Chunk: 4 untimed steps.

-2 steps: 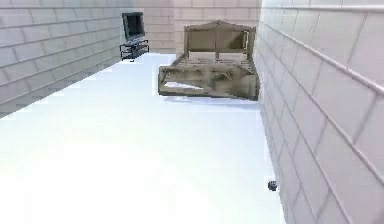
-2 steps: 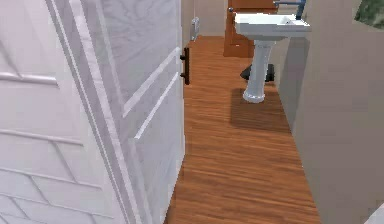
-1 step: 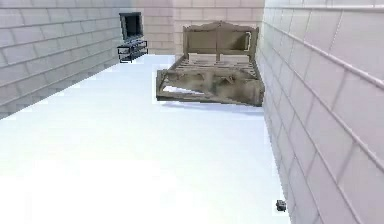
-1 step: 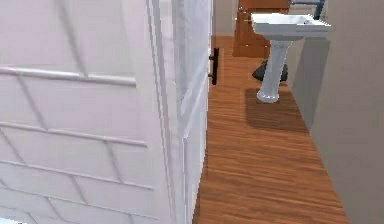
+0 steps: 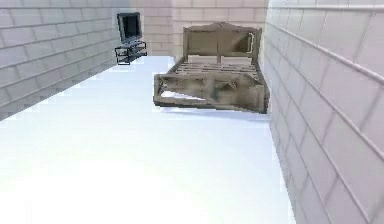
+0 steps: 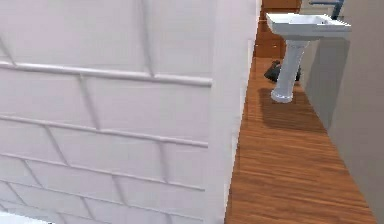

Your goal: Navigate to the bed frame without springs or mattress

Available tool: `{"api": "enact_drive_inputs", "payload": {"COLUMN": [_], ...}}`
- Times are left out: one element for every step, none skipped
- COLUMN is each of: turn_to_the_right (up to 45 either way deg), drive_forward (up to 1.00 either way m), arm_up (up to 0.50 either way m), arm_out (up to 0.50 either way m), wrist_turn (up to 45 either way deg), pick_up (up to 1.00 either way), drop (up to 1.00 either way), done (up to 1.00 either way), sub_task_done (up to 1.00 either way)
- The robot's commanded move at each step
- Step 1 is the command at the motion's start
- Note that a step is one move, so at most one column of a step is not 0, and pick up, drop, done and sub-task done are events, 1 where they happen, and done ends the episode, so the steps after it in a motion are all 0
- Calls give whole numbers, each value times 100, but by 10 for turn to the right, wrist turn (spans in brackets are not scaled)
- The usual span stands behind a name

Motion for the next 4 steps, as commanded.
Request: {"api": "enact_drive_inputs", "payload": {"turn_to_the_right": [90, 0, 60, 0], "drive_forward": [0, 100, 0, 65], "arm_up": [0, 0, 0, 0], "arm_out": [0, 0, 0, 0], "wrist_turn": [0, 0, 0, 0], "pick_up": [0, 0, 0, 0], "drop": [0, 0, 0, 0], "done": [0, 0, 0, 0], "sub_task_done": [0, 0, 0, 0]}}
